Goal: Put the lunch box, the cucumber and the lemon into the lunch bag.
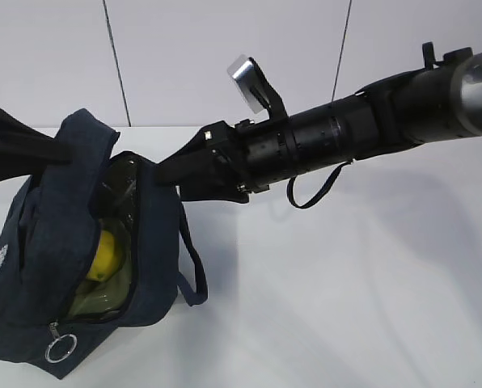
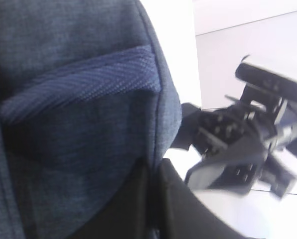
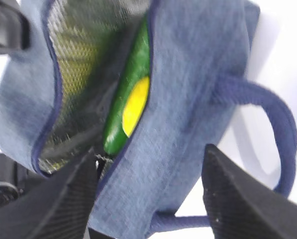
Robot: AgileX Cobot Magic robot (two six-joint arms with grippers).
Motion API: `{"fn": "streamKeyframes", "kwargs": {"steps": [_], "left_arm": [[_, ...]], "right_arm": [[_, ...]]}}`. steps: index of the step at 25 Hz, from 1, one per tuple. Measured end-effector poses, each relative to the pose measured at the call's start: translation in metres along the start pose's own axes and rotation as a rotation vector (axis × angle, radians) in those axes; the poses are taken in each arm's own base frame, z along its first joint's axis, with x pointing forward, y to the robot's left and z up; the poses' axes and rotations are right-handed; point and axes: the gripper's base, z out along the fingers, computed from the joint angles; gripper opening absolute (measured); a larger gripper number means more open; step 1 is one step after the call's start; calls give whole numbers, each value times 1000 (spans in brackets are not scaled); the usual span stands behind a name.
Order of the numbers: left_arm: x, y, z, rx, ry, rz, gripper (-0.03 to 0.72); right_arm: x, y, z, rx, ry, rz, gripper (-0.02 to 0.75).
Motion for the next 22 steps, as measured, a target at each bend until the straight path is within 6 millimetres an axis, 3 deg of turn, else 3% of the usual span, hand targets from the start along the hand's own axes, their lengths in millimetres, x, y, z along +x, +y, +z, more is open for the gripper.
{"fn": "streamKeyframes", "kwargs": {"steps": [5, 22], "left_arm": [[0, 0, 0, 0, 0, 0, 1], [1, 0, 0, 5, 6, 0, 1]], "right_arm": [[1, -10, -11, 45, 42, -9, 480], [2, -16, -12, 116, 51, 21, 480]]}}
